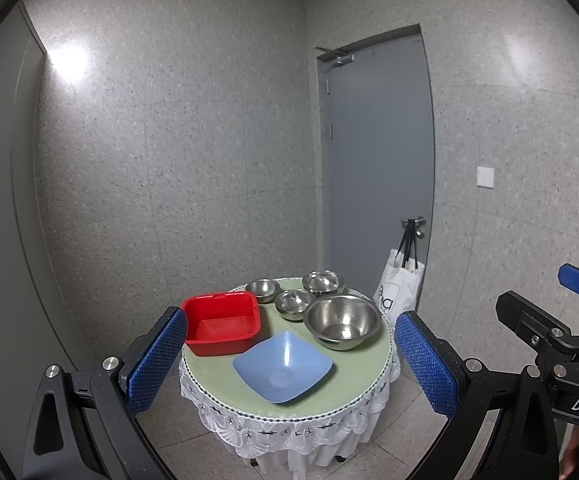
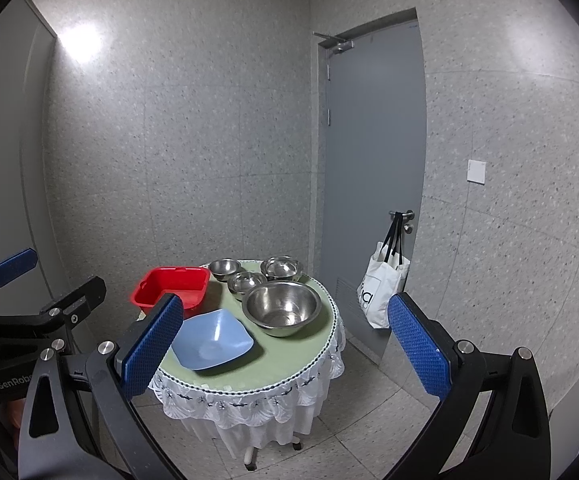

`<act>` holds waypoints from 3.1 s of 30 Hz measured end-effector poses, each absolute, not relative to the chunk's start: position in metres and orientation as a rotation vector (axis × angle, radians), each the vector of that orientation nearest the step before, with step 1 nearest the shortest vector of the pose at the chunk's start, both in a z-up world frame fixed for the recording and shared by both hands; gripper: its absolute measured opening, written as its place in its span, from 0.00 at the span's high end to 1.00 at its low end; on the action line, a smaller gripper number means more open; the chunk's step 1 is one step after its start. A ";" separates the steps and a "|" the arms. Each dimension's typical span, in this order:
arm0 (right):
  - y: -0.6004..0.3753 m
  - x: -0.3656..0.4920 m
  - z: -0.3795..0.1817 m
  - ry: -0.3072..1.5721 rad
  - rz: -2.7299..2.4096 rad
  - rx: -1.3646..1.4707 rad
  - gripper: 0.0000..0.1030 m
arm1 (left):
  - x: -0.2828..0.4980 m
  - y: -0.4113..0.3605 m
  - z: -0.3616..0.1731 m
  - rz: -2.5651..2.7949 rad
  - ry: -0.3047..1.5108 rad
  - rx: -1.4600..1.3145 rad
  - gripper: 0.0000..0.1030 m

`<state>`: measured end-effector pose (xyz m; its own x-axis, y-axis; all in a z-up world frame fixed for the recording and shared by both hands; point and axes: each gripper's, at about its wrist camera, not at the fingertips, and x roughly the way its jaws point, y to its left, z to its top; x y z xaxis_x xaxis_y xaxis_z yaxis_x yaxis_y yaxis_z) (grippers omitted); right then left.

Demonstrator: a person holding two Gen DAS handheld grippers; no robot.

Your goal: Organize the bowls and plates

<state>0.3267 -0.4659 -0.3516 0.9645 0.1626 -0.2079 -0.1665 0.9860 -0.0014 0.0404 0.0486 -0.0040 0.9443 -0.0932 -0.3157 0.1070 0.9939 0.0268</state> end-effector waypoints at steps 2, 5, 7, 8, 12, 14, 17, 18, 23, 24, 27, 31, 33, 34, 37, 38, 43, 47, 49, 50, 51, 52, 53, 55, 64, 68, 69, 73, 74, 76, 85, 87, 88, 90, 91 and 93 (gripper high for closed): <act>-0.459 0.328 -0.353 0.212 0.161 -0.017 0.00 | 0.046 0.056 -0.004 -0.108 0.322 0.043 0.00; -0.451 0.331 -0.356 0.217 0.153 -0.014 0.00 | 0.054 0.065 -0.006 -0.116 0.331 0.046 0.00; -0.445 0.335 -0.358 0.223 0.149 -0.009 0.00 | 0.059 0.072 -0.008 -0.122 0.338 0.047 0.00; -0.444 0.336 -0.359 0.227 0.147 -0.007 0.00 | 0.062 0.074 -0.009 -0.125 0.341 0.048 0.00; -0.434 0.351 -0.364 0.251 0.148 -0.009 0.00 | 0.078 0.086 -0.011 -0.125 0.359 0.043 0.00; -0.430 0.359 -0.366 0.264 0.149 -0.012 0.00 | 0.090 0.090 -0.013 -0.121 0.376 0.038 0.00; -0.428 0.379 -0.374 0.291 0.148 -0.013 0.00 | 0.112 0.095 -0.020 -0.106 0.406 0.034 0.00; -0.427 0.388 -0.380 0.305 0.149 -0.016 0.00 | 0.120 0.097 -0.023 -0.098 0.421 0.033 0.00; -0.425 0.443 -0.415 0.398 0.142 -0.039 0.00 | 0.185 0.111 -0.056 -0.037 0.548 0.000 0.01; -0.424 0.456 -0.422 0.421 0.143 -0.042 0.00 | 0.203 0.115 -0.067 -0.019 0.585 -0.007 0.01; -0.422 0.497 -0.447 0.487 0.173 -0.049 0.00 | 0.247 0.114 -0.083 0.028 0.660 -0.005 0.01; -0.416 0.556 -0.475 0.573 0.220 -0.052 0.00 | 0.313 0.104 -0.104 0.066 0.780 -0.006 0.01; -0.412 0.581 -0.487 0.613 0.247 -0.058 0.00 | 0.342 0.101 -0.116 0.078 0.825 -0.010 0.01; -0.410 0.591 -0.493 0.629 0.259 -0.060 0.00 | 0.359 0.099 -0.123 0.085 0.843 -0.008 0.01; -0.406 0.623 -0.513 0.680 0.293 -0.057 0.00 | 0.398 0.096 -0.138 0.092 0.872 -0.010 0.00; -0.404 0.633 -0.521 0.701 0.304 -0.047 0.00 | 0.408 0.098 -0.146 0.099 0.888 -0.011 0.00; -0.392 0.670 -0.560 0.820 0.347 -0.040 0.00 | 0.465 0.114 -0.190 0.131 0.982 -0.041 0.02; -0.387 0.695 -0.589 0.901 0.362 0.003 0.01 | 0.505 0.126 -0.218 0.117 1.032 -0.064 0.09; -0.385 0.706 -0.597 0.931 0.364 0.033 0.04 | 0.525 0.130 -0.234 0.096 1.060 -0.063 0.16; -0.385 0.710 -0.600 0.945 0.361 0.046 0.04 | 0.532 0.132 -0.240 0.085 1.070 -0.058 0.17; -0.383 0.712 -0.600 0.953 0.358 0.058 0.06 | 0.538 0.132 -0.245 0.074 1.078 -0.051 0.19; -0.383 0.714 -0.601 0.956 0.352 0.068 0.08 | 0.547 0.133 -0.250 0.057 1.084 -0.040 0.19; -0.383 0.718 -0.604 0.961 0.342 0.081 0.10 | 0.553 0.133 -0.253 0.043 1.085 -0.030 0.19; -0.383 0.723 -0.609 0.982 0.338 0.114 0.13 | 0.560 0.133 -0.257 0.015 1.082 -0.007 0.19; -0.370 0.728 -0.621 1.022 0.326 0.188 0.29 | 0.583 0.135 -0.284 -0.102 1.118 0.065 0.24; -0.369 0.727 -0.623 1.033 0.293 0.204 0.30 | 0.587 0.132 -0.296 -0.152 1.131 0.105 0.27; -0.369 0.726 -0.623 1.033 0.290 0.212 0.30 | 0.588 0.132 -0.298 -0.163 1.131 0.110 0.27; -0.369 0.720 -0.621 1.018 0.286 0.229 0.37 | 0.590 0.127 -0.304 -0.206 1.128 0.131 0.32; -0.370 0.718 -0.621 1.017 0.302 0.244 0.44 | 0.590 0.126 -0.305 -0.220 1.130 0.135 0.48; -0.369 0.715 -0.624 1.030 0.335 0.281 0.80 | 0.588 0.124 -0.307 -0.260 1.143 0.130 0.64; -0.374 0.686 -0.607 0.992 0.302 0.307 0.81 | 0.576 0.115 -0.288 -0.359 1.090 0.157 0.71; -0.373 0.679 -0.595 0.971 0.295 0.306 0.81 | 0.571 0.112 -0.277 -0.385 1.058 0.168 0.71; -0.378 0.673 -0.589 0.957 0.292 0.305 0.81 | 0.570 0.111 -0.273 -0.396 1.047 0.167 0.71; -0.383 0.663 -0.573 0.920 0.284 0.294 0.81 | 0.571 0.108 -0.262 -0.425 1.021 0.157 0.71; -0.387 0.661 -0.564 0.900 0.281 0.298 0.81 | 0.570 0.107 -0.257 -0.435 1.009 0.154 0.71; -0.393 0.658 -0.548 0.868 0.276 0.303 0.81 | 0.572 0.100 -0.246 -0.448 0.988 0.147 0.71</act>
